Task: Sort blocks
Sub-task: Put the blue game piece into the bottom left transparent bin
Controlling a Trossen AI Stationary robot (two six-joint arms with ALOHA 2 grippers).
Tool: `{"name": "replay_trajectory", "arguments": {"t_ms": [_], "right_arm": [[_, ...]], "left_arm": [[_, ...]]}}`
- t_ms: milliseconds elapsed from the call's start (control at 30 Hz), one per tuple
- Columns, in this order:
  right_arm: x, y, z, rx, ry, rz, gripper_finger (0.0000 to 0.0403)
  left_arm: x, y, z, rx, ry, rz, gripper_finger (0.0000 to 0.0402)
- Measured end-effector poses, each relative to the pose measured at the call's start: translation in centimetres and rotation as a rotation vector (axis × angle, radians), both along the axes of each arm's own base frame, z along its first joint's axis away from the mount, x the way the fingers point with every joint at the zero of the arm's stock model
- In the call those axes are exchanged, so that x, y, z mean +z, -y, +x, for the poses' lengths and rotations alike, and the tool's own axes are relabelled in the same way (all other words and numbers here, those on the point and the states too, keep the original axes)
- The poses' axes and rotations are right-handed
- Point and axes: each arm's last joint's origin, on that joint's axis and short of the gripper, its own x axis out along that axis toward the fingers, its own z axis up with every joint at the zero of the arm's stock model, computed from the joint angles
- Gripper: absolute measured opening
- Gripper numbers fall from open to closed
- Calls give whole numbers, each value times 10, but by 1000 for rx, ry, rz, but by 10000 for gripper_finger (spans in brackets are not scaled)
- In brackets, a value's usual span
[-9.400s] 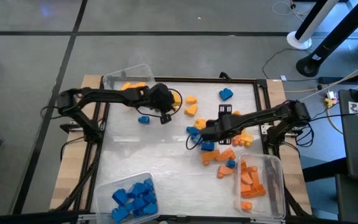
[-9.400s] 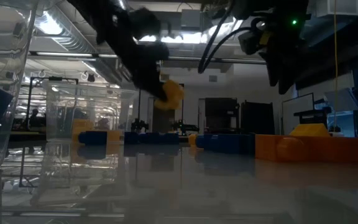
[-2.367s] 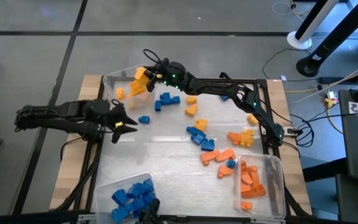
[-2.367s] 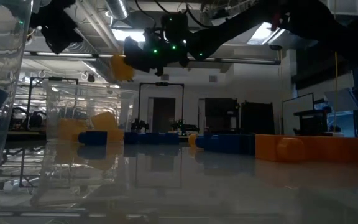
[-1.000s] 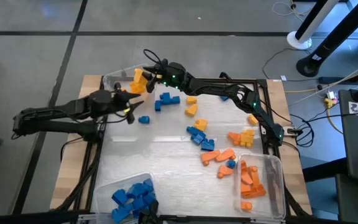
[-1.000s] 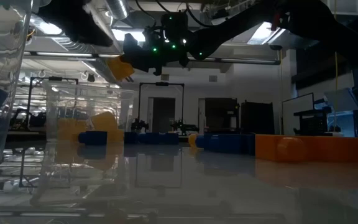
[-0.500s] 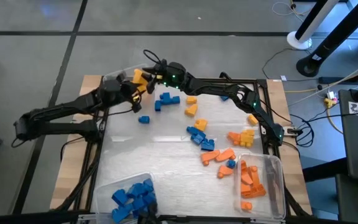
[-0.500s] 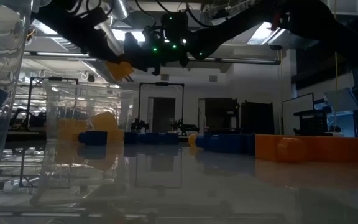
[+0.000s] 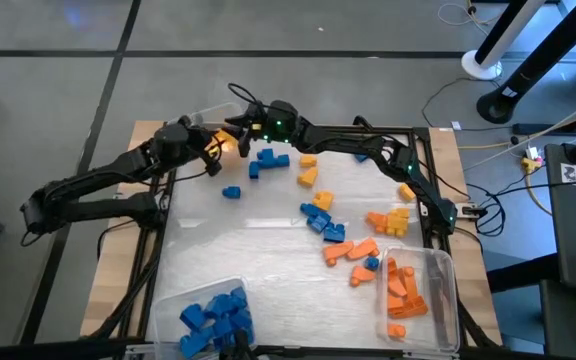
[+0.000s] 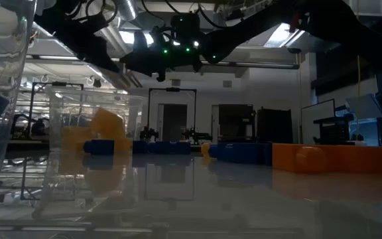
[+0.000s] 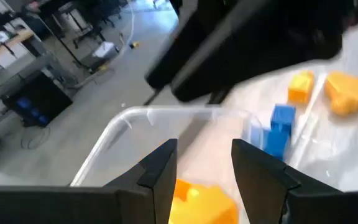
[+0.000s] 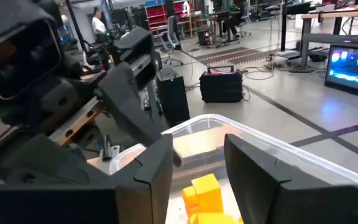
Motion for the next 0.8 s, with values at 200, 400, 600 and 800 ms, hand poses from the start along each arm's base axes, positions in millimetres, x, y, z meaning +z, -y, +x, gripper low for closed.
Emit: {"name": "replay_trajectory", "arguments": {"t_ms": [200,400,600,800], "right_arm": [[3,0,0,0,24,-10,144],[9,0,0,12,90,-36,144],[13,-2,-1,54,125,-52,144],[27,-8,-3,229,259,-79,144]], "left_arm": [[-1,11,-13,0,-9,-61,143],[11,30,-28,-77,136,-106,143],[24,56,-44,-384,394,-335,143],[32,83,-61,-834,492,-588,143]]}}
